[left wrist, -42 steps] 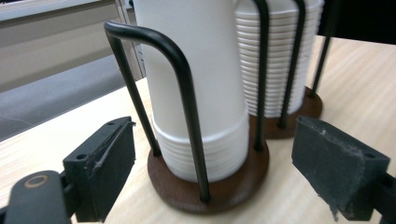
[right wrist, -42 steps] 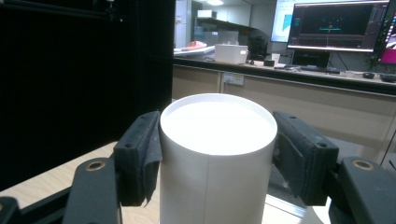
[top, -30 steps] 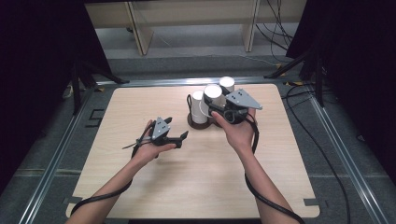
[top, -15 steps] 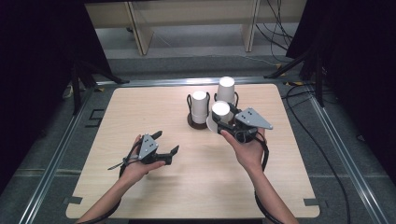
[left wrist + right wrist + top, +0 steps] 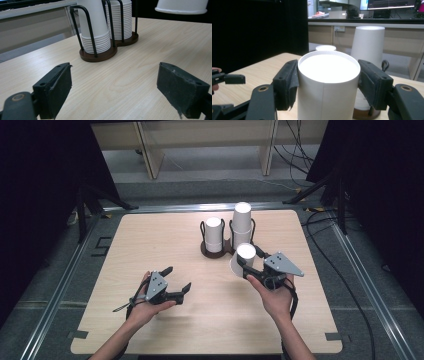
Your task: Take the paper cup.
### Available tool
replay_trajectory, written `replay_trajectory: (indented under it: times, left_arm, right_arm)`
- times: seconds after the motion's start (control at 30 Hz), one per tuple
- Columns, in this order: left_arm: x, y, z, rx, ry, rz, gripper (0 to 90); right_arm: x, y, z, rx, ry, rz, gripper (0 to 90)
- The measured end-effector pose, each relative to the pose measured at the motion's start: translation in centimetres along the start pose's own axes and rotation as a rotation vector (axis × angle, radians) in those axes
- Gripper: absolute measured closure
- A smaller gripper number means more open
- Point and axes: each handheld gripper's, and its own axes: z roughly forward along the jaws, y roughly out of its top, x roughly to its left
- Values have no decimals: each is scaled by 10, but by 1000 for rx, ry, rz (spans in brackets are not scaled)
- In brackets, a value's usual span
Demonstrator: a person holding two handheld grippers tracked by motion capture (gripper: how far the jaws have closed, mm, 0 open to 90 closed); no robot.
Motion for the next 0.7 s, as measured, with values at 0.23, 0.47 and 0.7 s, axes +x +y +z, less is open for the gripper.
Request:
replay_trajectory:
  times: [0.23,0.47,0.7]
  left_arm:
    - [-7,-3,-2,2,-15,-30,57]
    - [-8,-1,-4,-4,-16,-27,40]
    - [-10,-2,-4,-24,-28,-28,39]
  right_arm:
    - [6,-11,-12,16,0,21,361]
    - [11,-14,-14,16,-1,17,361]
    - [13,-16,-12,-5,13,-2,361]
